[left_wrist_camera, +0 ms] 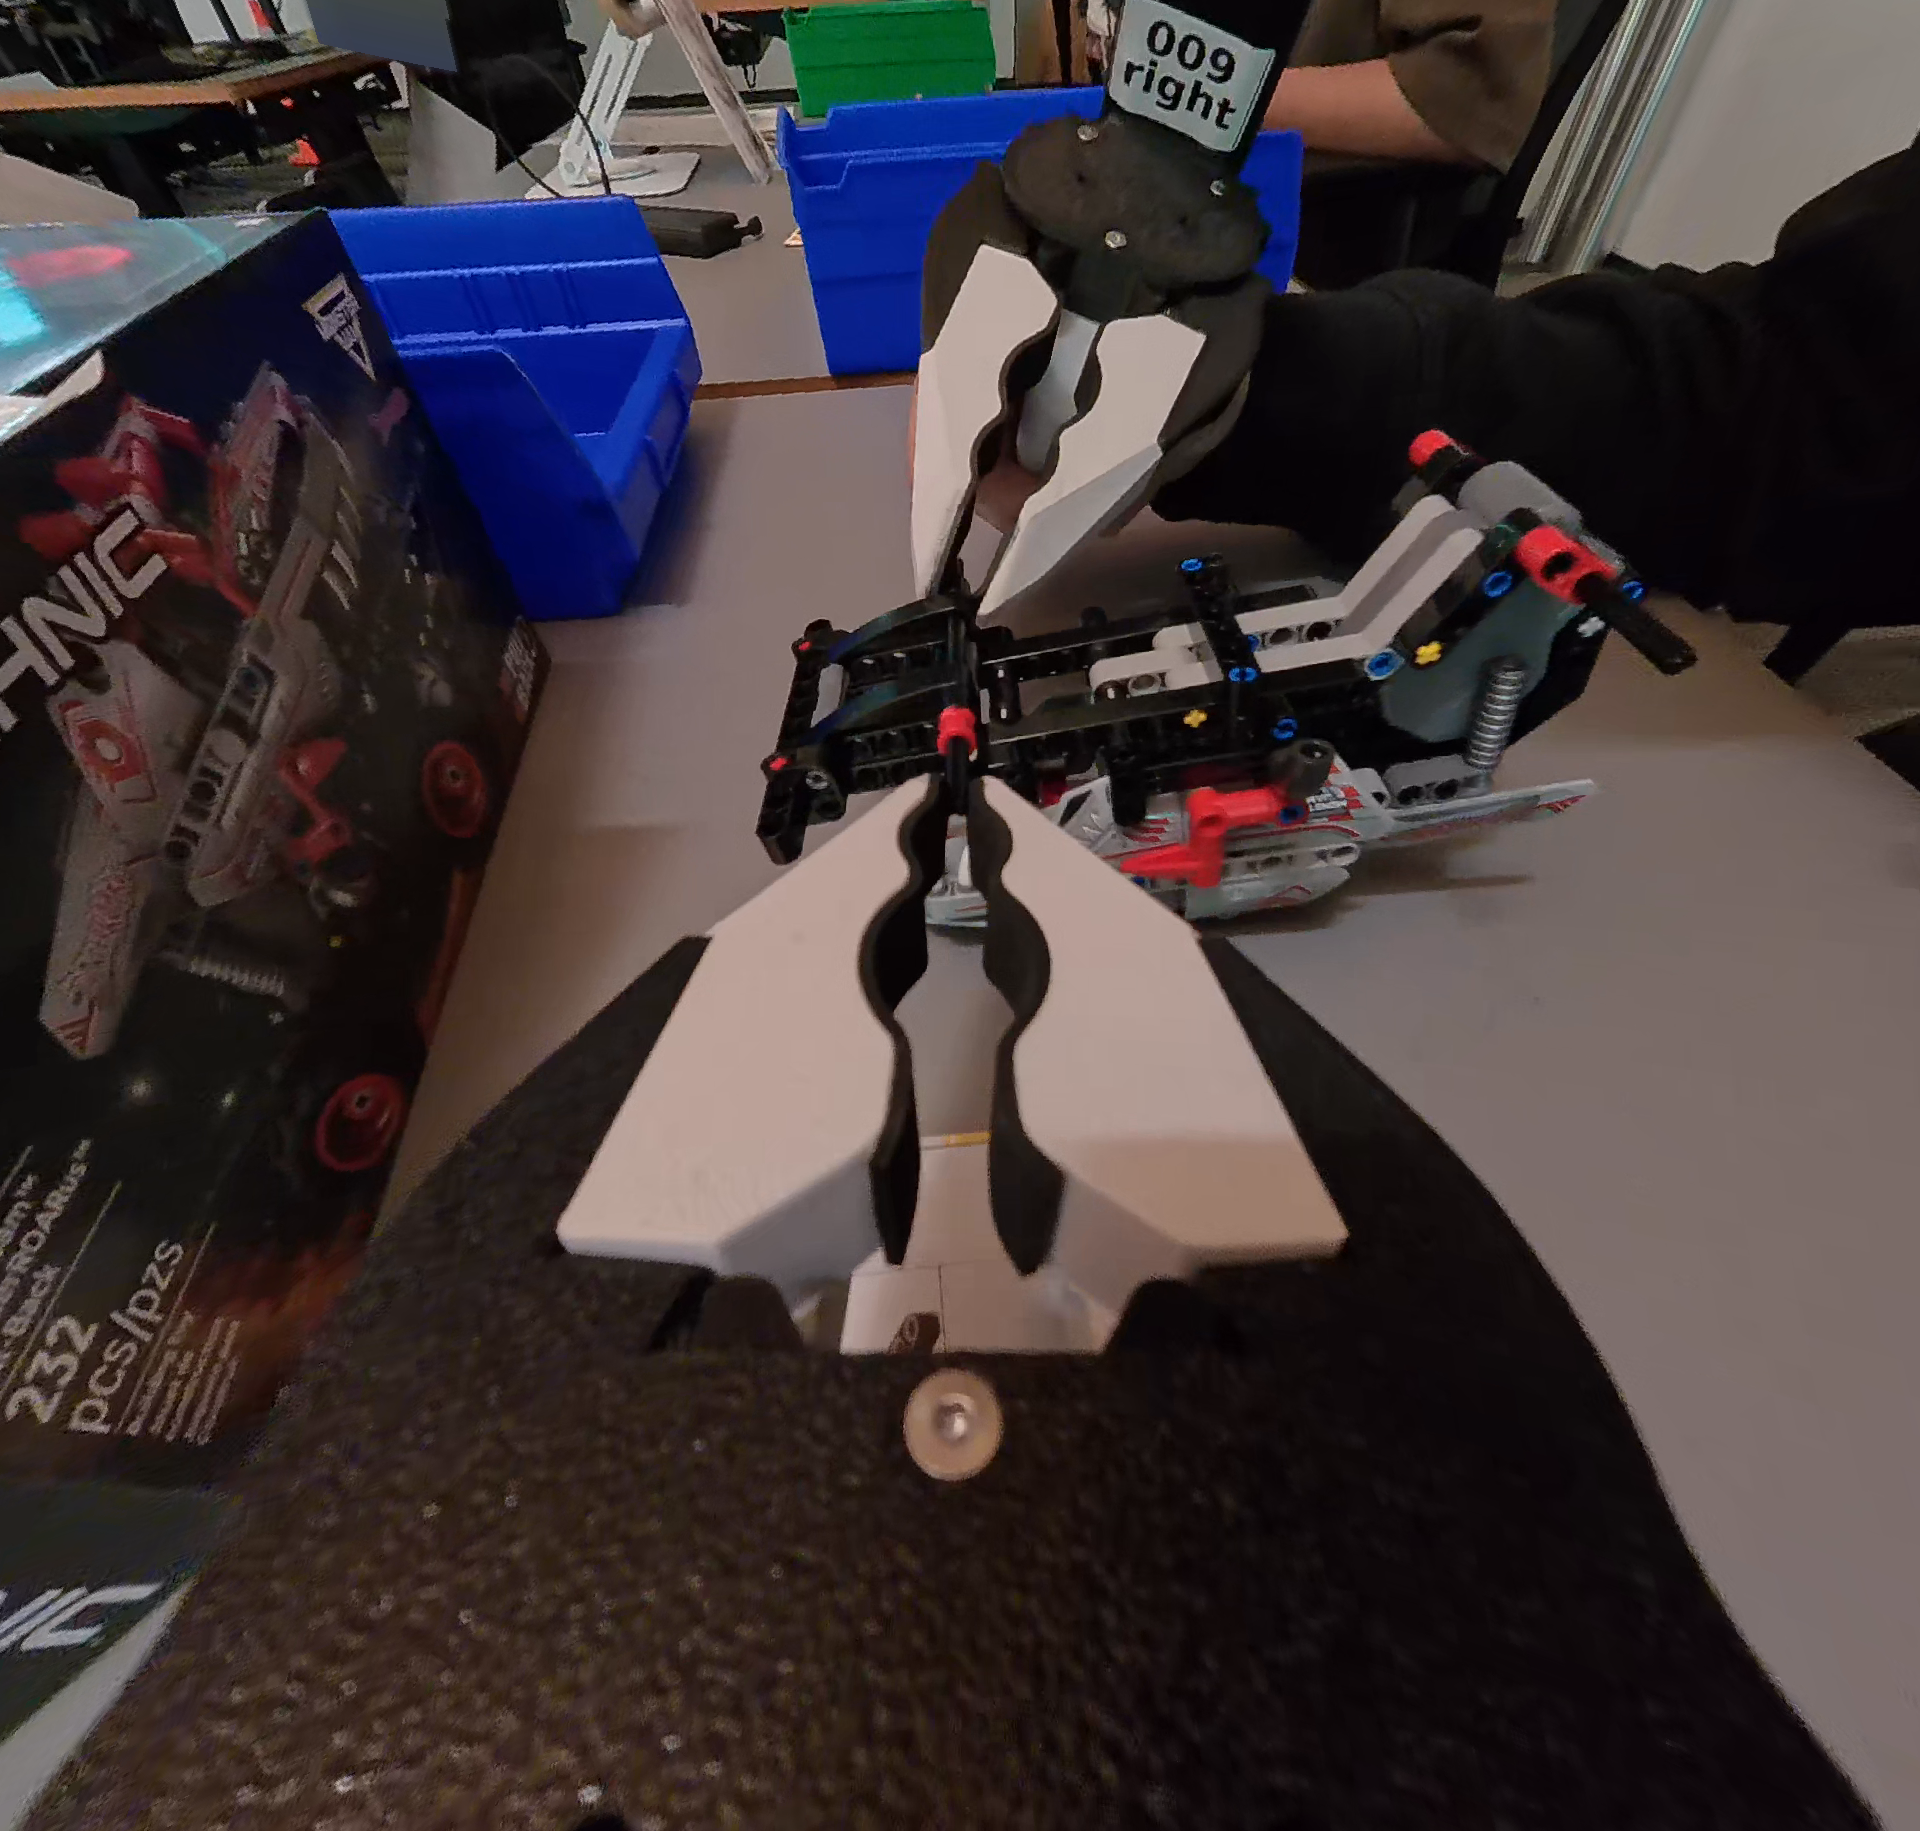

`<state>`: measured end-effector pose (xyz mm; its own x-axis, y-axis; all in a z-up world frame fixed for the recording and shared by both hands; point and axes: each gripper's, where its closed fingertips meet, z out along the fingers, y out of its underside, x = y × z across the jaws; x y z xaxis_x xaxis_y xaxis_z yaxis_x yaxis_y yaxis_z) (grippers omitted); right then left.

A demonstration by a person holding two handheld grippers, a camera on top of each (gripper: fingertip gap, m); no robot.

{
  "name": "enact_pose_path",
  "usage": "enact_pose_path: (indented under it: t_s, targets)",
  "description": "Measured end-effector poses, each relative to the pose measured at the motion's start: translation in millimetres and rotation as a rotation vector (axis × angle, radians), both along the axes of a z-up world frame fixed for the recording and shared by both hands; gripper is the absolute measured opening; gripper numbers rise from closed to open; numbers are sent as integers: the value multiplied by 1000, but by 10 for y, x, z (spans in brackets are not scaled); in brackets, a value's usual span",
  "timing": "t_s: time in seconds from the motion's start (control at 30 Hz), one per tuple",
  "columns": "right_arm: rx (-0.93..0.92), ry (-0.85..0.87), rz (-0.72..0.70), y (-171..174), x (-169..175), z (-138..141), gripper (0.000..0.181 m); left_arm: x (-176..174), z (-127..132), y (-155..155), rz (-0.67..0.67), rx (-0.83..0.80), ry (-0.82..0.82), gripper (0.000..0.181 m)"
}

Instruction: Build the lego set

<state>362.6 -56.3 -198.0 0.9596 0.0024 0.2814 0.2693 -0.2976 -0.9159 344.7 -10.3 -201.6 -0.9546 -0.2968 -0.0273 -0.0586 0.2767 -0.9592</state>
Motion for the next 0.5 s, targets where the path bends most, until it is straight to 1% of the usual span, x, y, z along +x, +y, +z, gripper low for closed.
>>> enact_pose_path:
  t_s: [0.17, 0.5]
  targets:
    - [-5, 0, -4, 4, 6, -5, 7, 13, -14, -6, 11, 25, -16, 1]
    - [-8, -6, -8, -3, 8, -6, 7, 25, -15, -20, 22, 24, -21, 1]
